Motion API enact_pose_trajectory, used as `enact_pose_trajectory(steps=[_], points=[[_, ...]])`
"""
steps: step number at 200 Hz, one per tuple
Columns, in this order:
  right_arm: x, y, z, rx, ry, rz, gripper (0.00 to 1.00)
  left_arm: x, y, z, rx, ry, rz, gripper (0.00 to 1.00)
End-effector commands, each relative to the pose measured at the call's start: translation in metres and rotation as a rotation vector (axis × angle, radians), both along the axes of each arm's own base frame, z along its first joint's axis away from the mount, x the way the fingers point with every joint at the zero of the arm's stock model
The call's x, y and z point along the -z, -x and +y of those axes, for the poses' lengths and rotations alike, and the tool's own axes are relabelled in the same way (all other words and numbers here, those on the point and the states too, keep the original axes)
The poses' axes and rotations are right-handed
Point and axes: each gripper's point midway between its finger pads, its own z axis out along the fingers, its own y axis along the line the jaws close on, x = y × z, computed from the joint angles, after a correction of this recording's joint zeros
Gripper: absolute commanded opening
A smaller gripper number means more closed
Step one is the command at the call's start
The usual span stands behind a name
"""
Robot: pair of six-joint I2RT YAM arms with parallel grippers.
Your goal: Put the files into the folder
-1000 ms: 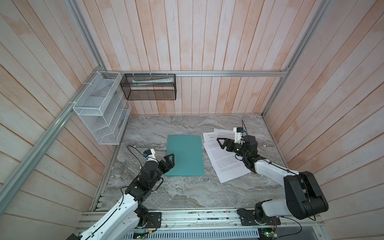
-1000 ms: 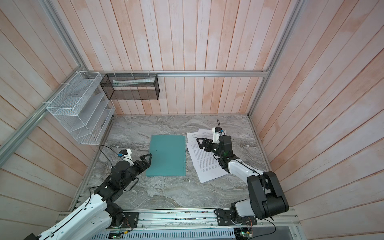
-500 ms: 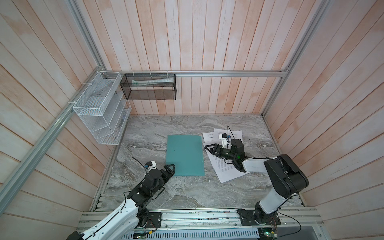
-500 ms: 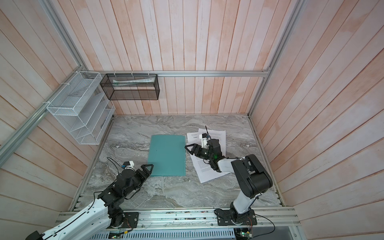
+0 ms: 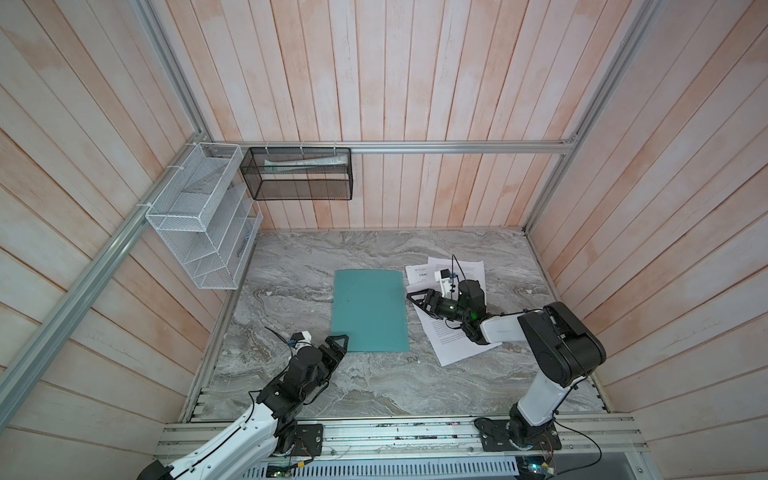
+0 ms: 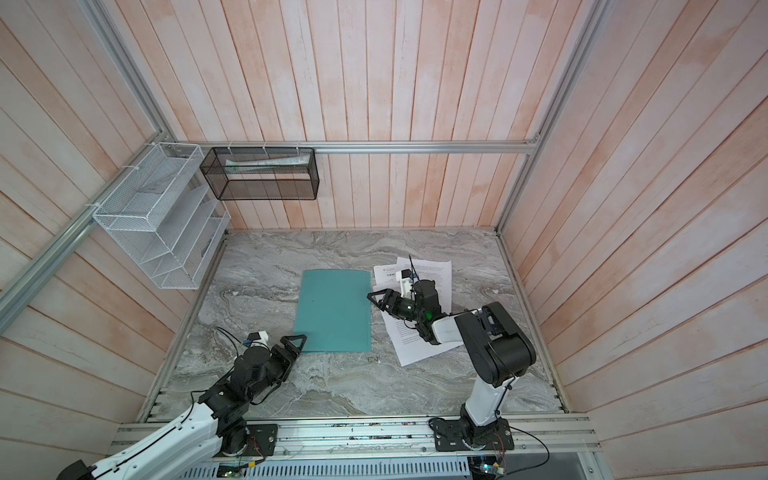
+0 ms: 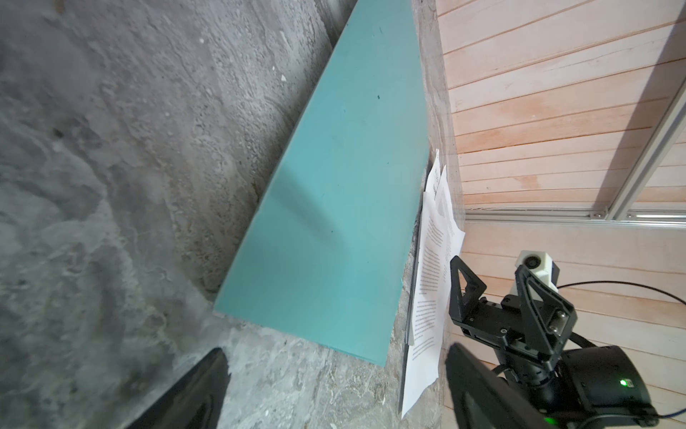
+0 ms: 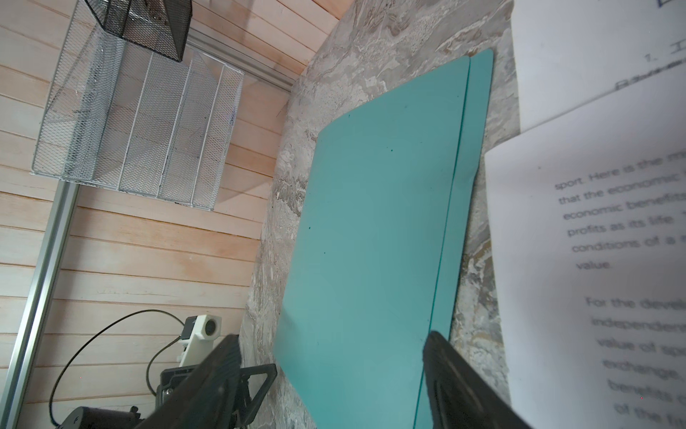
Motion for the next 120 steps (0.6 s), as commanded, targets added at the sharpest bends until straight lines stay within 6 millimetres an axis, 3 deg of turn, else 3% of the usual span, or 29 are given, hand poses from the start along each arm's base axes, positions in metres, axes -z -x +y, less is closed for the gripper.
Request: enact_pose_trajectory(steps=[1,82,100,120], points=[[-0.005,-0.001,0.006,-0.022,-0.023,-0.015,0.75,-0.001,-0.002,-0.004,0.003,0.026,-0.017,0.93],[0.0,-0.006,0.009,-0.029,-0.018,-0.016,0.72,0.003,-0.011,-0.008,0.007,0.025,-0.033,0.91],[0.0,-0.017,0.011,-0.032,0.026,-0.029,0.72,0.002,-0.013,-0.008,0.003,0.026,-0.038,0.91],[0.0,-0.044,0.016,-0.041,0.156,-0.063,0.72,0.003,-0.015,-0.006,-0.008,0.026,-0.052,0.91]])
